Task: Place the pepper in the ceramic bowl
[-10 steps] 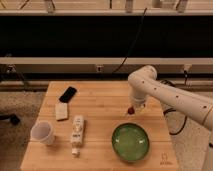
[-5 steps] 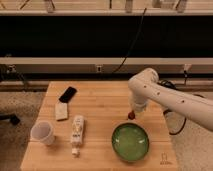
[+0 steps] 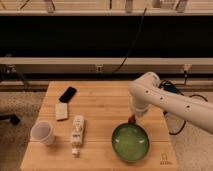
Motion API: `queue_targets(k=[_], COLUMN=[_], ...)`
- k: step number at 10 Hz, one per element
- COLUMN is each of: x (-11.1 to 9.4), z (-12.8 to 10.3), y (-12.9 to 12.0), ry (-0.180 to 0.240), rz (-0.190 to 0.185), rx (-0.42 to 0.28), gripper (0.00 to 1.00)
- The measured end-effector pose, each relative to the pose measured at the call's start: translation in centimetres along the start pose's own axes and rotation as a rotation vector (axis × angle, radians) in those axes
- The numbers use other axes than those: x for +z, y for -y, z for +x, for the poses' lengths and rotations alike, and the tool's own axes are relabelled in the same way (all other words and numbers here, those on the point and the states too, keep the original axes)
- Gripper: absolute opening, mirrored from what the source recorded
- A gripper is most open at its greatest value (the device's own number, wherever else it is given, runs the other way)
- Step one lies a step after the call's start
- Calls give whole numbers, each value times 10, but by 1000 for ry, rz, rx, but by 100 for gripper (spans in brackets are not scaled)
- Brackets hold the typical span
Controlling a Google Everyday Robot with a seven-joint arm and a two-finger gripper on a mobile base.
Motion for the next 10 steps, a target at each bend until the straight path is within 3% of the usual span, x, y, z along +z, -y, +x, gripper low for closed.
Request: queue_targets(k=[10], x=[8], z=[-26], y=[-27], ry=[41], rz=[-41], rx=[-47], gripper=[0])
